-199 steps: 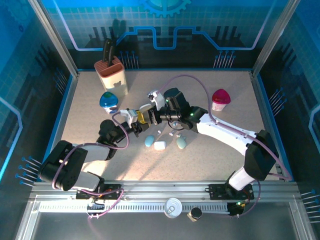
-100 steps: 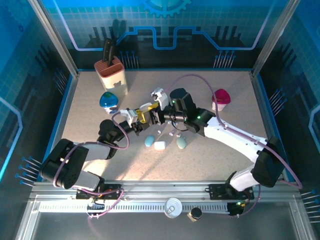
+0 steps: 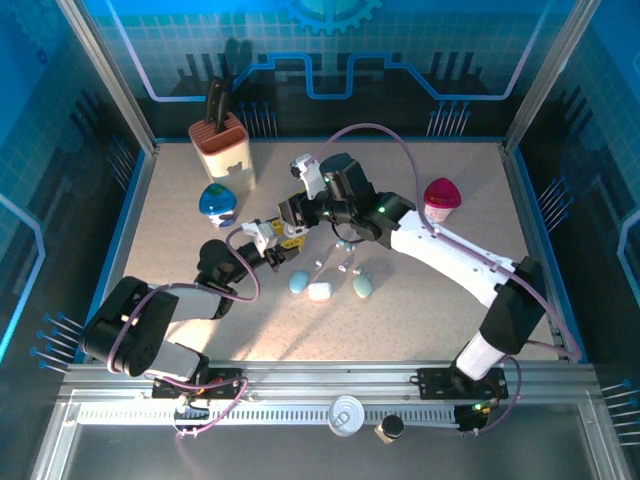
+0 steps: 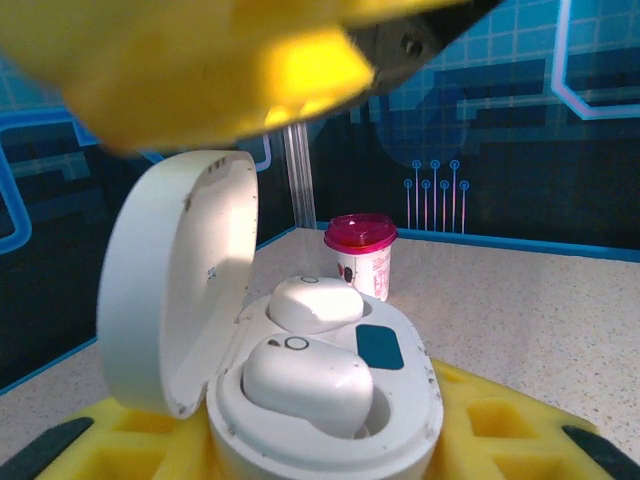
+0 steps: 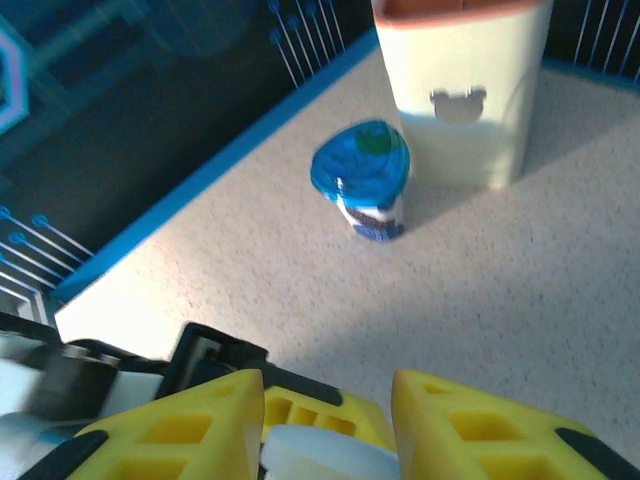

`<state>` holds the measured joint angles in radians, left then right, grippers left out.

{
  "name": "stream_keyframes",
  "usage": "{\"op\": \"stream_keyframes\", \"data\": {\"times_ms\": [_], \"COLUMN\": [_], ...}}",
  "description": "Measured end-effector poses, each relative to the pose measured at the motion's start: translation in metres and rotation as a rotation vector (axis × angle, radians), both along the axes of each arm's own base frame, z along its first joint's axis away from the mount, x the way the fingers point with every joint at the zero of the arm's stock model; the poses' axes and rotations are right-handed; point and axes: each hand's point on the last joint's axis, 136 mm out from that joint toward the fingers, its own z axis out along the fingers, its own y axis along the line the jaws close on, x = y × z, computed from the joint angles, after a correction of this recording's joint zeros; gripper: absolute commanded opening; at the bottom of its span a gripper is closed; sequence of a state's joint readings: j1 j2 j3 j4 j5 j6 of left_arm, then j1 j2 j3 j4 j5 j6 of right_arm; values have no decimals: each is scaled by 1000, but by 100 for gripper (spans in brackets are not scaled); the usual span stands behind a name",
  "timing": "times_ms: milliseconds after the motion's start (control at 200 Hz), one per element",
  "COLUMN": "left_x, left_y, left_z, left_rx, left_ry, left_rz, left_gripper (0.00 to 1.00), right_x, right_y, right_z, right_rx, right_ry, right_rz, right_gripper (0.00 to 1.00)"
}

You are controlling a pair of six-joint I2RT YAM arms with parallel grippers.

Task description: Insert the wireless bluetooth earbuds into the charging case

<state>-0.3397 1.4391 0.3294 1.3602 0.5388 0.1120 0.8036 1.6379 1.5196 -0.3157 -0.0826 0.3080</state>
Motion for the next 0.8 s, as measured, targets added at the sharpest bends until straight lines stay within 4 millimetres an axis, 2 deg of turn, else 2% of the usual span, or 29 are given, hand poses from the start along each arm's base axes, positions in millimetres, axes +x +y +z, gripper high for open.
{"op": "stream_keyframes", "data": {"times_ms": [150, 260, 365, 520, 625, 725, 800], "left_x": [0, 0, 0, -1, -1, -1, 0], "left_y": [0, 0, 0, 0, -1, -3, -5], "left_z": [-7, -5, -3, -2, 0, 8, 14], "left_rx": [1, -18, -32, -51, -63, -73, -84], "left_ry": [41, 52, 62, 80, 93, 79, 72], "left_rz": [-1, -2, -6, -11, -19, -32, -44], "left_gripper": [37, 37, 37, 37, 37, 37, 37], "right_x": [1, -3, -8, -5, 1, 1, -8], "right_y": [-3, -9, -20, -50, -65, -66, -60], "right_z": [-15, -22, -28, -21, -18, -24, -31], "right_rx": [-73, -106, -103, 38, 175, 272, 327], "right_ry": [34, 48, 75, 169, 255, 350, 425], "right_rz": [5, 12, 6, -58, -82, -66, -28], "right_gripper": [38, 39, 46, 63, 66, 65, 65]}}
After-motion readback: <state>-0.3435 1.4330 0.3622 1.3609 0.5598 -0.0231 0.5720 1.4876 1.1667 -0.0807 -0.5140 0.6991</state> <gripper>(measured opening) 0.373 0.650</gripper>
